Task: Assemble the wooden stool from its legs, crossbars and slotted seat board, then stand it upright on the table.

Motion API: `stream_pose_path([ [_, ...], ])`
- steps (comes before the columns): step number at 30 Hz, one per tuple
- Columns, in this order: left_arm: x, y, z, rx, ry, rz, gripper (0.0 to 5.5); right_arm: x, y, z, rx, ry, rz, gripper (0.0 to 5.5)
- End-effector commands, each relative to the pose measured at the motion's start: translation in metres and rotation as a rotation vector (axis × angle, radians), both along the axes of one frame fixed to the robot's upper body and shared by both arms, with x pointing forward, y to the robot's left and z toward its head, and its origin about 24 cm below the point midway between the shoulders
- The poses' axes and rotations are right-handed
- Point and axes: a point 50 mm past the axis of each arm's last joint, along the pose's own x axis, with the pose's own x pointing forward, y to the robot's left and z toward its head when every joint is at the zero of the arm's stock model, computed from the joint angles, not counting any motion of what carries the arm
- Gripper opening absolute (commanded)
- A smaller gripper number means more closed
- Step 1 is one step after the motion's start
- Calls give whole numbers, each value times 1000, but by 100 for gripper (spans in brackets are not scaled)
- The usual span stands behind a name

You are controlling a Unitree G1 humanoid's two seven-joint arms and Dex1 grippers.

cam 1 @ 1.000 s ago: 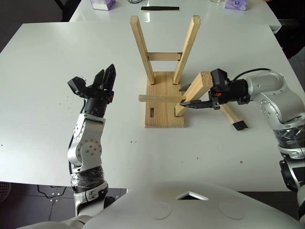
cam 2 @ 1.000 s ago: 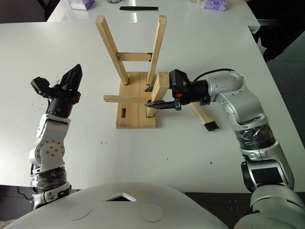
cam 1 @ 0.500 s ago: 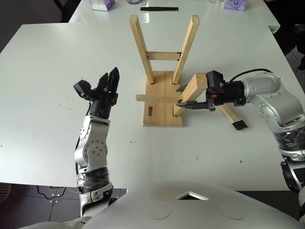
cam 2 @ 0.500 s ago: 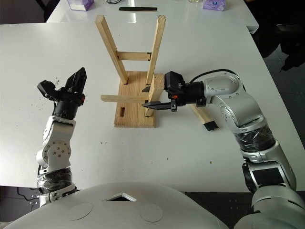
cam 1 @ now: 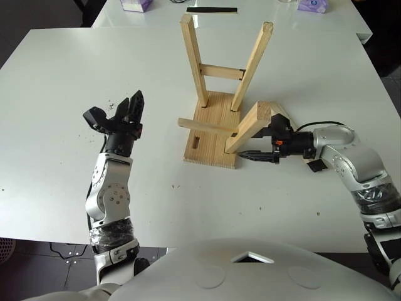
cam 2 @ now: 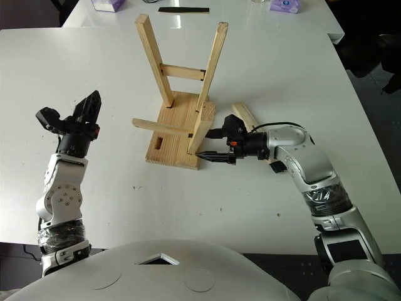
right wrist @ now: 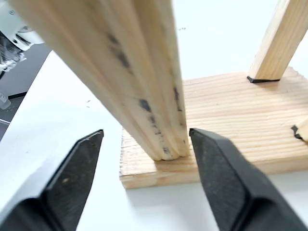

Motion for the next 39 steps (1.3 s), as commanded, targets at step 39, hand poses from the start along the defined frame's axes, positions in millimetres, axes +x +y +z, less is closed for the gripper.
stream_pose_path([
  [39, -55, 0, -63, 69, 330, 106, 316, -49, -103, -78, -382, 182, -822, 371],
])
